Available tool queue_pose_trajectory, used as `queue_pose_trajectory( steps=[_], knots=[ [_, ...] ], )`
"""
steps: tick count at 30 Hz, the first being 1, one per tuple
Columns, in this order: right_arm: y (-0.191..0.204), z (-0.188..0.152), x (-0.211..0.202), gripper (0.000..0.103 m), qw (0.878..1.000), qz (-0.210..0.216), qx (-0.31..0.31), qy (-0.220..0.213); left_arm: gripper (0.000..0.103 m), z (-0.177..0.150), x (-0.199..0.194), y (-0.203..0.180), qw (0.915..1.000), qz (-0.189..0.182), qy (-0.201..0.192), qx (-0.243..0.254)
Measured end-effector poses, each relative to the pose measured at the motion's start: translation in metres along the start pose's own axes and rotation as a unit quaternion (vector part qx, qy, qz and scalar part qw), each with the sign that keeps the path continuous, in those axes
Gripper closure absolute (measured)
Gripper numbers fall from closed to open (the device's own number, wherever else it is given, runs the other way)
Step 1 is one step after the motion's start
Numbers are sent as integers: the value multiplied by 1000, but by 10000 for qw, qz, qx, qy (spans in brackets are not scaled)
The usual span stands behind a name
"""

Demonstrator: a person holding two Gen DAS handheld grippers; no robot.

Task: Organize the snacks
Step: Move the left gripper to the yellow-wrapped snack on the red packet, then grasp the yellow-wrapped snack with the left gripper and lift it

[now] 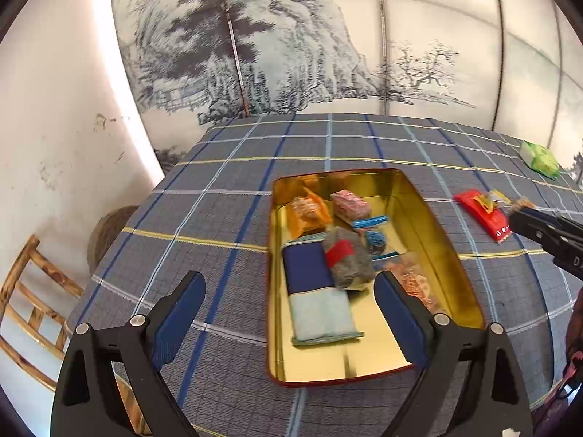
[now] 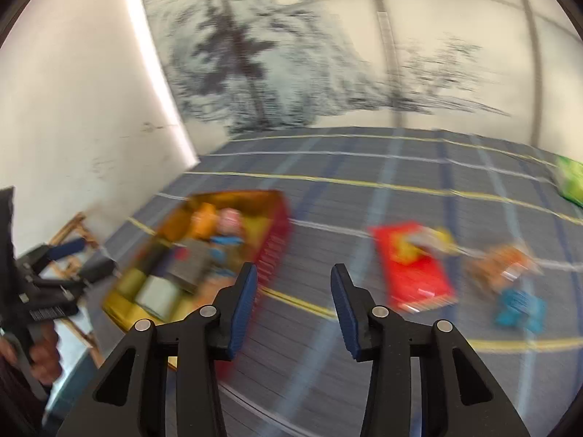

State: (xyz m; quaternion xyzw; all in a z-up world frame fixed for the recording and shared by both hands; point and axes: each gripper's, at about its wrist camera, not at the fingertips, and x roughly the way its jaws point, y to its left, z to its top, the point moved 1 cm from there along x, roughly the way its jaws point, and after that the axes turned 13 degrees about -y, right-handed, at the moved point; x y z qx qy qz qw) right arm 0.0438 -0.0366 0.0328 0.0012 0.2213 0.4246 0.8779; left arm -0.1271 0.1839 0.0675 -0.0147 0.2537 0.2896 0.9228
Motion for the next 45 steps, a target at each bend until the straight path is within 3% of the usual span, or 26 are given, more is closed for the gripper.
queue_pose_trajectory(
  steps=[6,10,14,18,21,26,29,32,39,40,41,42,43,45],
  knots=[
    [-116,-31,-57,55,9880,-1467,459,136,11,16,-8,-46,9971,-678,107,329],
    [-166,-38,-80,50,9787,-1964,582,103,10,33,-8,-86,9918,-1151,292,474],
    [-193,-41,-88,46,9774,-1959,798,-8,9,51,6,-129,9833,-1657,599,451],
    [-201,-49,-86,45,9795,-1750,997,-42,9,63,23,-166,9760,-1991,522,710],
    [-203,-48,-89,41,9821,-1570,1022,-171,9,71,46,-201,9597,-2501,505,1177],
    [-203,-51,-93,39,9838,-1368,1128,-265,16,81,90,-243,9379,-2880,608,1835],
    [-204,-52,-95,38,9838,-1271,1219,-333,24,81,119,-265,9296,-2878,743,2179],
    [-204,-52,-96,37,9852,-1153,1221,-348,24,75,136,-279,9177,-3045,888,2392],
    [-204,-52,-96,36,9859,-1015,1275,-378,26,63,170,-300,9034,-3054,1102,2800],
    [-204,-53,-96,36,9859,-1004,1287,-374,33,61,174,-301,9030,-3020,1125,2842],
    [-205,-53,-96,36,9858,-998,1301,-373,55,58,178,-303,9013,-3006,1192,2882],
    [-205,-52,-96,36,9857,-994,1310,-376,68,54,183,-305,8982,-3011,1340,2908],
    [-205,-52,-95,36,9857,-984,1319,-367,80,55,185,-305,9003,-2981,1396,2847],
    [-206,-52,-94,36,9854,-993,1340,-349,81,58,180,-305,9079,-2786,1325,2837]
  ],
)
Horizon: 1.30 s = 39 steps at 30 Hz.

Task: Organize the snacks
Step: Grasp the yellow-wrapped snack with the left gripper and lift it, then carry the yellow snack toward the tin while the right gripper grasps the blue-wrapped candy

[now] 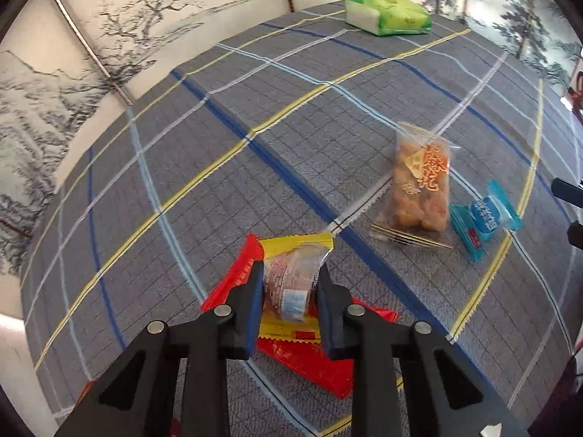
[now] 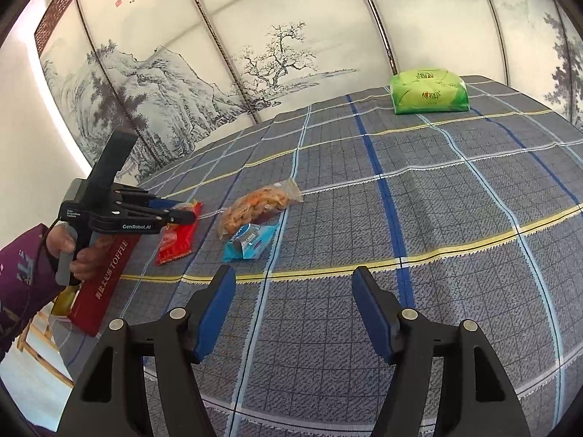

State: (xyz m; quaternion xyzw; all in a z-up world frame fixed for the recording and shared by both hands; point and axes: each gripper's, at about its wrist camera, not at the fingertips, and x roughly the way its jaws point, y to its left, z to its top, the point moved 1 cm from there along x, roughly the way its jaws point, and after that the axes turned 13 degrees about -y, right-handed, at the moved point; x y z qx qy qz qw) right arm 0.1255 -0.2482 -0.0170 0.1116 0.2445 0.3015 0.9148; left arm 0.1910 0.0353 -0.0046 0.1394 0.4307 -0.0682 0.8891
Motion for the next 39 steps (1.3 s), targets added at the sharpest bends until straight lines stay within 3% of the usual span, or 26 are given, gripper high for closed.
queue_pose_trajectory(
  steps=[3,5,11,16,19,26,28,39],
  knots=[
    [-1,0,0,36,10000,-20,36,-4,81,-3,-18,-3,9993,-23,0,-378],
    [-1,0,1,35,10000,-44,27,15,81,-7,-40,-5,9972,-48,-206,-719],
    [11,2,13,35,9991,102,-295,300,81,-36,-106,-26,9832,-127,-470,-1757],
    [38,14,42,35,9934,439,-908,542,81,-62,-140,-46,9787,-204,-579,-1959],
    [45,18,65,35,9920,562,-905,670,81,-73,-152,-48,9756,-213,-588,-2107],
    [54,18,106,36,9874,386,-1146,1020,80,-87,-179,-40,9731,-11,-739,-2183],
    [55,16,110,49,9858,263,-1234,1111,80,-91,-185,-36,9717,60,-776,-2230],
    [49,17,109,47,9867,73,-1200,1095,80,-110,-200,-22,9649,100,-873,-2475]
  ],
)
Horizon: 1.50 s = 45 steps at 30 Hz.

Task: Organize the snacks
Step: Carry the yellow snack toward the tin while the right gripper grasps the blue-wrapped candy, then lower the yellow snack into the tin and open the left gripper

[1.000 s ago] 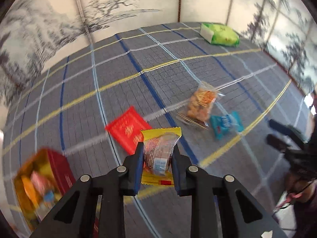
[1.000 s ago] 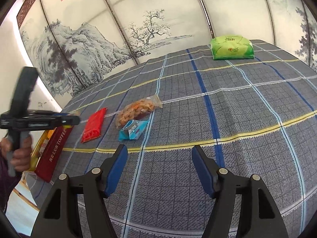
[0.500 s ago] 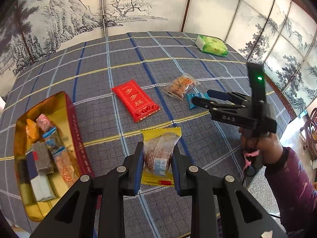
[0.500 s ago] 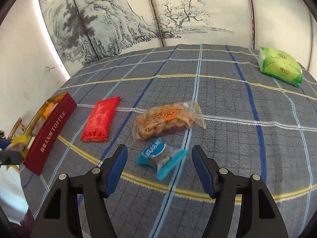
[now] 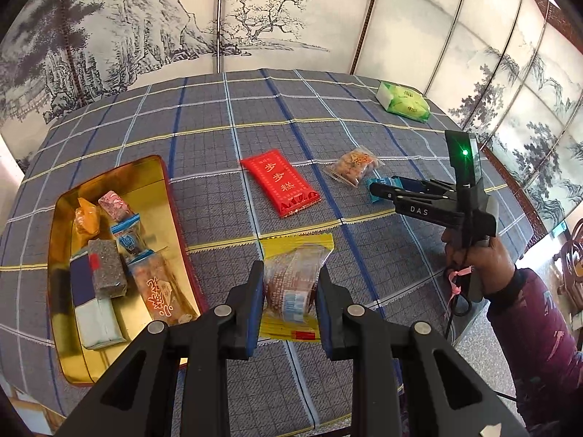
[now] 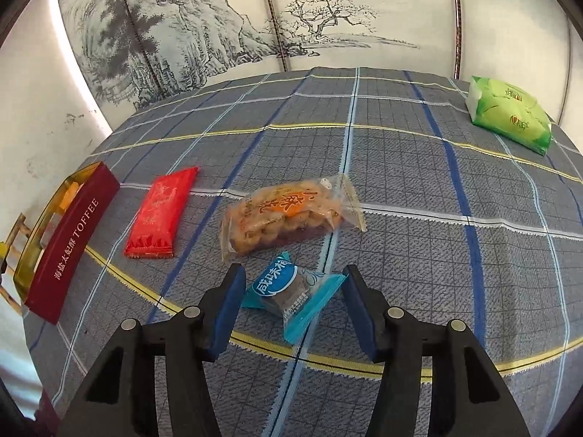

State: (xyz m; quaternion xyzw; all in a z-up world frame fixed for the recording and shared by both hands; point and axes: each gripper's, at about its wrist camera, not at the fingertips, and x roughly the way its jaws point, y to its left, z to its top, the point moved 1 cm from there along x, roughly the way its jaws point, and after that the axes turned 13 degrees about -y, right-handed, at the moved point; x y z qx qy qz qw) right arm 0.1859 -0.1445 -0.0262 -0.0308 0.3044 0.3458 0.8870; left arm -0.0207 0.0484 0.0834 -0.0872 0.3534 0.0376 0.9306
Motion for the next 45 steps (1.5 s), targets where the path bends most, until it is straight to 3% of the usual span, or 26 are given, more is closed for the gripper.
queue_pose_trajectory(
  steps=[2,6,9,16,23,38,45],
  knots=[
    [4,1,2,48,9998,-60,-168,29,80,0,-3,2,10000,2,-34,-10],
    [12,-1,-2,67,9996,-93,-274,19,80,-2,-13,14,9997,94,-166,-129],
    [18,-1,-14,67,9998,33,-73,-162,80,-4,-21,29,9990,254,-256,-265],
    [4,-11,-33,67,9974,-248,523,-426,80,-19,-43,84,9944,803,-358,-589],
    [1,-18,-36,67,9967,-496,555,-335,80,-29,-43,108,9922,906,-383,-761],
    [1,-19,-28,67,9966,-631,516,-141,80,14,19,130,9930,979,-503,-427],
    [1,-19,-27,67,9966,-623,528,-144,79,27,55,146,9925,1006,-340,-599]
  ],
)
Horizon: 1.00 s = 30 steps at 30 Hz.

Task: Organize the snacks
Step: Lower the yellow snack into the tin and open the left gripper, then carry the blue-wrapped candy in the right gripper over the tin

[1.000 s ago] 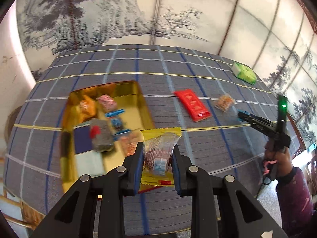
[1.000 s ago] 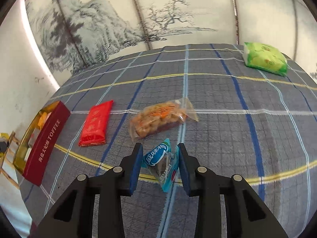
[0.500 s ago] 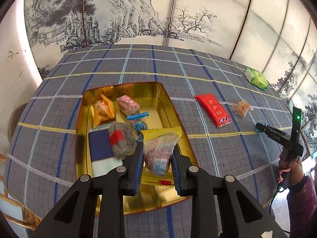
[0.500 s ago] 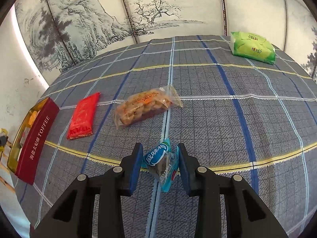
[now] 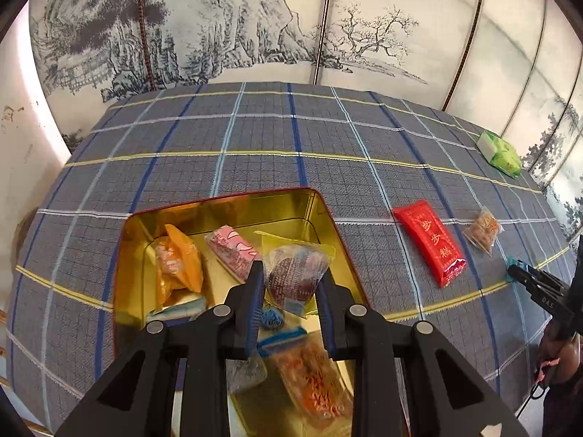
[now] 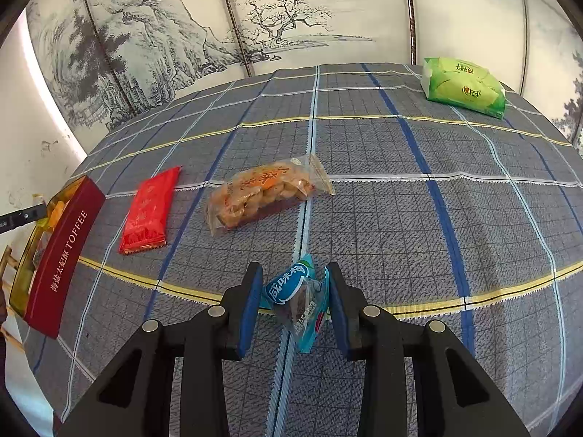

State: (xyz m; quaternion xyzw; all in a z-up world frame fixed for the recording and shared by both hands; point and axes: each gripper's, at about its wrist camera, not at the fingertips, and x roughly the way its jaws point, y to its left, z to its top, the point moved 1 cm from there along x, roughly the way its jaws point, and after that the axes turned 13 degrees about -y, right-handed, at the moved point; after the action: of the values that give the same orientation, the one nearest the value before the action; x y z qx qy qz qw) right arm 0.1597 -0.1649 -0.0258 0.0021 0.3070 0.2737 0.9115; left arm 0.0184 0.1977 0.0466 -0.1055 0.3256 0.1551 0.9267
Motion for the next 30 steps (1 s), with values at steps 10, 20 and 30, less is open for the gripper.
queue_pose_trajectory(
  steps=[10,20,30],
  knots=[
    [0,0,1,67,10000,-15,-14,4,71,12,27,-4,10000,-53,-12,14],
    [0,1,1,67,10000,-20,-22,6,49,16,20,1,9997,87,-226,-70],
    [0,-1,-3,67,10000,-23,-26,-24,39,8,-31,-13,9965,365,-710,240]
  ],
)
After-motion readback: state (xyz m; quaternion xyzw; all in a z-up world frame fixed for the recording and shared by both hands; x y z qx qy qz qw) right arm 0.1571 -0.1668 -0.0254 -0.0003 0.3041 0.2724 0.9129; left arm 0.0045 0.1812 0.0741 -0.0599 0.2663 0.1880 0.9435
